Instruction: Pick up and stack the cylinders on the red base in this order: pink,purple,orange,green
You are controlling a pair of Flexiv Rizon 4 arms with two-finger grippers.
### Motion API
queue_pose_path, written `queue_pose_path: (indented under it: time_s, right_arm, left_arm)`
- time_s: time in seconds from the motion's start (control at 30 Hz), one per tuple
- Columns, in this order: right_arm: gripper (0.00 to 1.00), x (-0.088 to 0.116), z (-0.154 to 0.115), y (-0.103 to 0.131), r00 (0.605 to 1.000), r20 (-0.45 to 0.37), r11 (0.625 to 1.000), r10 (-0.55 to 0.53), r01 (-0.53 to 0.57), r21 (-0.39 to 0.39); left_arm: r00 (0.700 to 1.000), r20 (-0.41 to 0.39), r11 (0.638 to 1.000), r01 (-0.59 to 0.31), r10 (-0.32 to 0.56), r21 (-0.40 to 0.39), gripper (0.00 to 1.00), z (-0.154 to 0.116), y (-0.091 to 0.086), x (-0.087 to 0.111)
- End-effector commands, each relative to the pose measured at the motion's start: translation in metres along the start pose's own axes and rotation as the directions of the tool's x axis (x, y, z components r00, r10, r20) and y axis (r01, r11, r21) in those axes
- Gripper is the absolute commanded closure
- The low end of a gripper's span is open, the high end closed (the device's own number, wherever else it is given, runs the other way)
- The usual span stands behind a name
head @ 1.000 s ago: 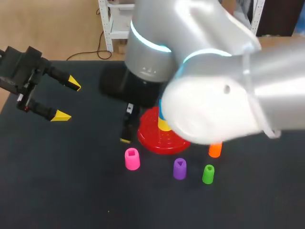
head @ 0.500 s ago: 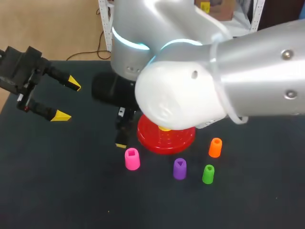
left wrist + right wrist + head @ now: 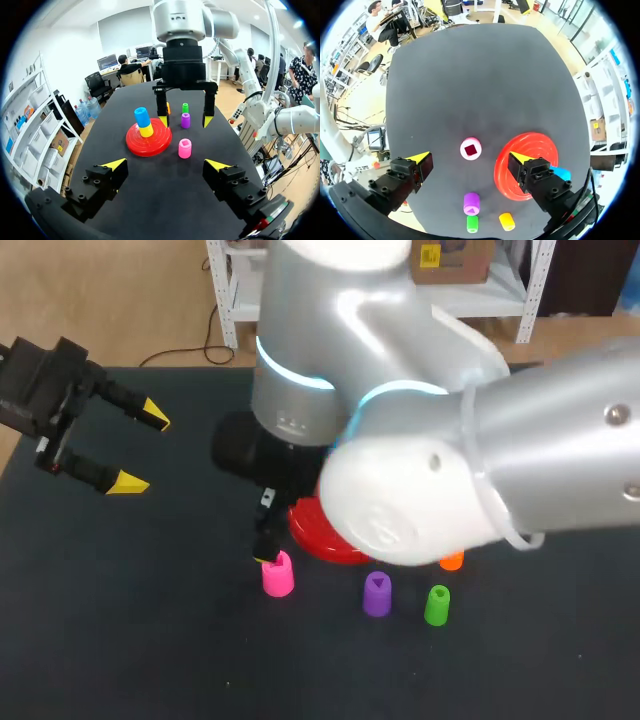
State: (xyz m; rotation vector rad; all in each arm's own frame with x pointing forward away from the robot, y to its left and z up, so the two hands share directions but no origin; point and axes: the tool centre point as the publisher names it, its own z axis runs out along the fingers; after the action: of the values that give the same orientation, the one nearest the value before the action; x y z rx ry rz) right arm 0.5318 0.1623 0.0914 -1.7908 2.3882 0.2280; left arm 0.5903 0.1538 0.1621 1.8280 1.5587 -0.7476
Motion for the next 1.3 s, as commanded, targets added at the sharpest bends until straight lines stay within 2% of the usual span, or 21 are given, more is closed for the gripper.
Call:
queue_pose_path:
  time_s: [0.03,0.4,0.6,0.67,1.3]
  right_arm:
    - [0.0,0.004,0.009,0.002,1.0,0.012,1.0,0.003,-0.003,0.023]
    - [0.0,0.0,0.027,0.008,1.0,0.003,1.0,0.004,-0.004,0.017]
    - [0.0,0.002,0.04,0.01,0.999,-0.045,1.0,-0.007,0.008,0.005]
    - [0.0,0.003,0.042,0.01,0.998,-0.069,1.0,-0.01,0.011,0.005]
    - [0.0,0.006,0.057,0.007,0.996,-0.094,1.0,0.003,-0.004,-0.01]
  left_arm:
    - [1.0,0.003,1.0,-0.004,0.004,-0.004,0.0,0.0,-0.001,0.001]
    - [1.0,0.003,1.0,-0.004,0.004,-0.004,0.0,0.0,-0.001,0.001]
    - [1.0,0.003,1.0,-0.004,0.004,-0.004,0.0,0.0,-0.001,0.001]
    - [1.0,0.003,1.0,-0.004,0.004,-0.004,0.0,0.0,-0.001,0.001]
    - [1.0,0.003,1.0,-0.004,0.004,-0.004,0.0,0.0,-0.001,0.001]
